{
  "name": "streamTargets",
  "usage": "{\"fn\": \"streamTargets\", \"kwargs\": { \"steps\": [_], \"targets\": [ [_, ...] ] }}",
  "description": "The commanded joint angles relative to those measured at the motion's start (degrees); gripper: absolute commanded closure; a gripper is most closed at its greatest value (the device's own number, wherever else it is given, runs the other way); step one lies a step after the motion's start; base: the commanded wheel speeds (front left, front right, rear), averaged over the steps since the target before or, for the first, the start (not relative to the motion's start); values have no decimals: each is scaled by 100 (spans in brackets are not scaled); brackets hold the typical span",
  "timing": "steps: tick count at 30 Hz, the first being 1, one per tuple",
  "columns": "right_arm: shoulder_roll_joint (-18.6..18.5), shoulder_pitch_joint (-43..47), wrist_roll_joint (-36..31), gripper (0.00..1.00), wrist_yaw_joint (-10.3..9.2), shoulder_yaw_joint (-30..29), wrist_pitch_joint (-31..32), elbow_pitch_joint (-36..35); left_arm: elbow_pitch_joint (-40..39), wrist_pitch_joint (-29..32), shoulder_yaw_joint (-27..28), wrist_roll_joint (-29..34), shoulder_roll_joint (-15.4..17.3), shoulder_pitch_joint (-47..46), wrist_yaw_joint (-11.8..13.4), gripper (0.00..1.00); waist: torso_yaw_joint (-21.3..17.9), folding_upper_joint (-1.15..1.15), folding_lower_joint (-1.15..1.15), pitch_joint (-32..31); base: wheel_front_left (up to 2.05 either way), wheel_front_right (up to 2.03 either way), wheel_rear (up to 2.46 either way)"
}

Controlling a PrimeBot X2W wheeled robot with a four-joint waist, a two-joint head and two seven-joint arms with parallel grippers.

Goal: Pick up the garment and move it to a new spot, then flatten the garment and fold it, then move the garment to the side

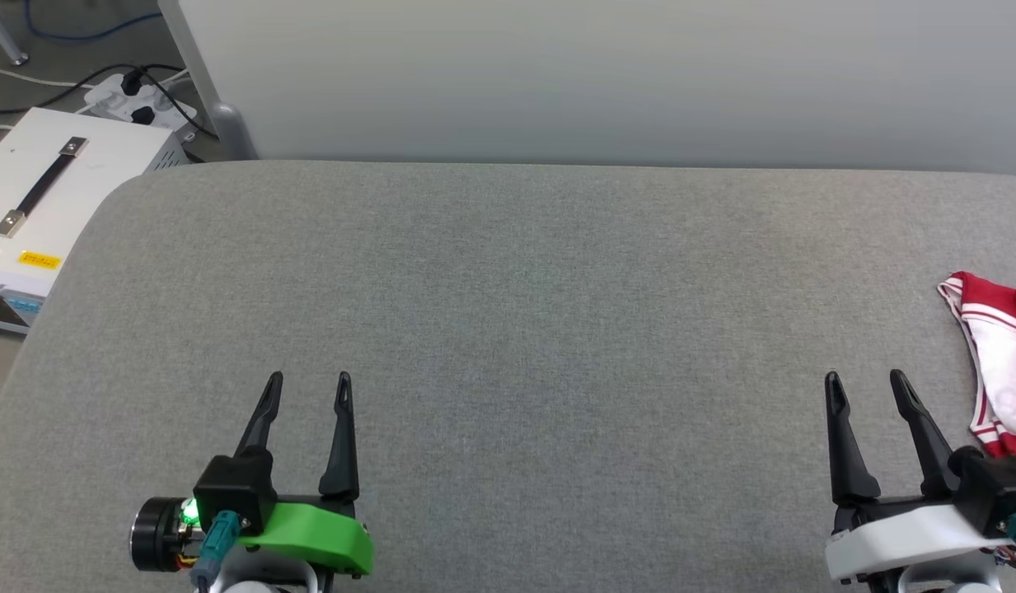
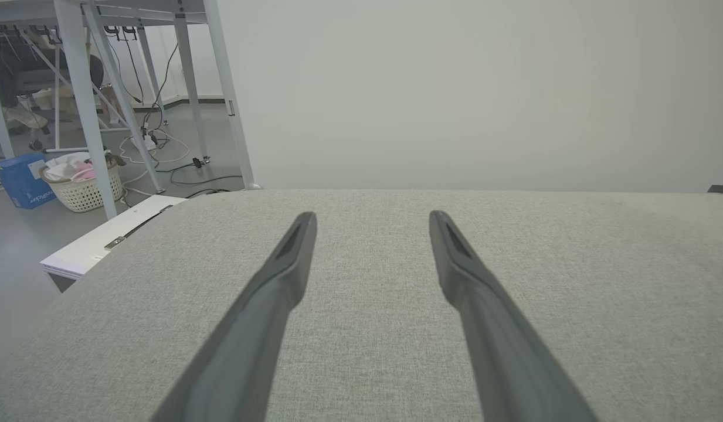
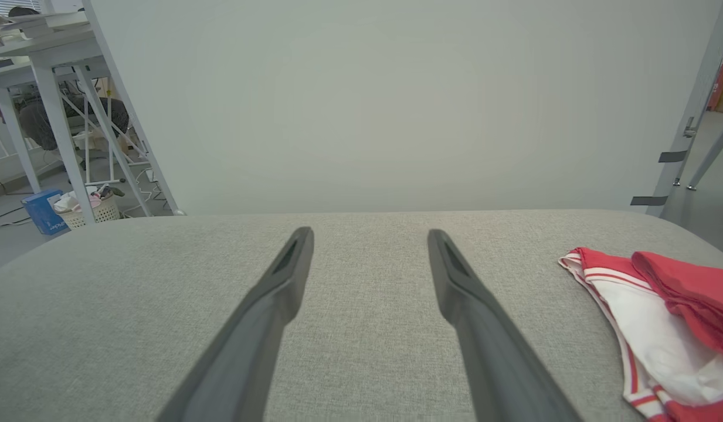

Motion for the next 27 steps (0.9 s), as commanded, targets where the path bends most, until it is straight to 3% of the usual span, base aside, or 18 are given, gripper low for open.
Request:
{"fn": "streamTargets", "kwargs": {
  "steps": [1,13,14,27],
  "targets": [
    [15,108,15,0,-4,-22,-27,-65,9,-34,-9,-12,-29,95,-32,0,16,0,0,-48,0,0,0],
    [102,447,25,0,-4,-103,-27,-178,102,-34,-44,-46,-45,232,-61,0,2,0,0,-152,0,0,0],
    [90,393,0,100,0,-105,1,-161,93,1,-48,-52,-19,131,-46,100,2,0,0,-153,0,0,0],
    [94,333,-93,100,0,-81,136,-155,45,134,-28,-5,-22,114,-16,100,-19,0,0,-162,0,0,0]
  ]
}}
